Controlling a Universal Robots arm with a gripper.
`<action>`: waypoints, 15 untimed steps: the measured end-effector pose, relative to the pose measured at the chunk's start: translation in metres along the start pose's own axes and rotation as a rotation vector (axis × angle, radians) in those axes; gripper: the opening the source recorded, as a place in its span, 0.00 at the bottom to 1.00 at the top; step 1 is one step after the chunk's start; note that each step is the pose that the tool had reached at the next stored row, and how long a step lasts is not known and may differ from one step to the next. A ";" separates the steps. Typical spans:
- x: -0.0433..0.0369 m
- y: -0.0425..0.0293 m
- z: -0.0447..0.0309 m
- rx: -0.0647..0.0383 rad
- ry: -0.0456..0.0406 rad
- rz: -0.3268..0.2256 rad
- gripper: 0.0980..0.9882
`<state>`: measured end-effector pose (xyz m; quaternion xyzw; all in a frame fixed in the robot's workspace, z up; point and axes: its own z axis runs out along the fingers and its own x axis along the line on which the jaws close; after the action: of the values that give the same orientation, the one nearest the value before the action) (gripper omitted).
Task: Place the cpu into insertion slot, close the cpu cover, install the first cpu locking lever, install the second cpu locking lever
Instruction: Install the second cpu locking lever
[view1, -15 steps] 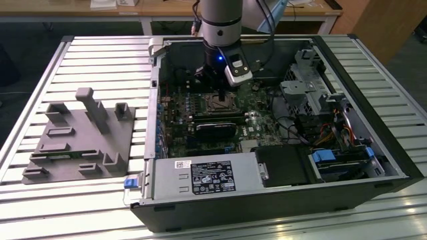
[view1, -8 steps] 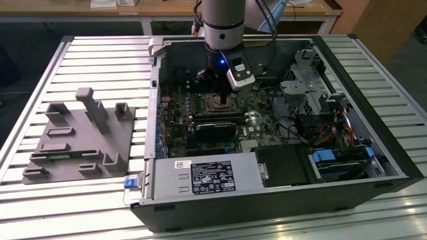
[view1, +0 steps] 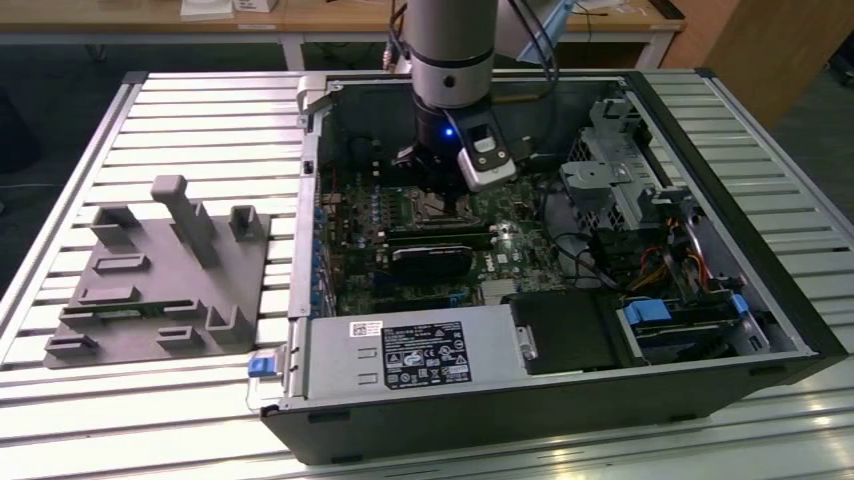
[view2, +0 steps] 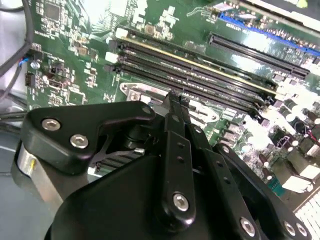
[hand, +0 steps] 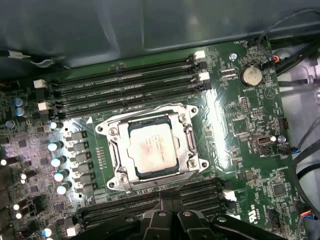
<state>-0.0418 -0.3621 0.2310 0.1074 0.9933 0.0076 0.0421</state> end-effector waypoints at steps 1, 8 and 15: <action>0.0020 -0.0006 0.0000 -0.001 0.0002 0.000 0.01; 0.0108 -0.0052 0.0017 -0.002 0.0001 0.000 0.01; 0.0122 -0.0103 0.0074 -0.028 0.0057 0.002 0.01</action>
<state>-0.0552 -0.3694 0.2224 0.1080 0.9931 0.0217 0.0407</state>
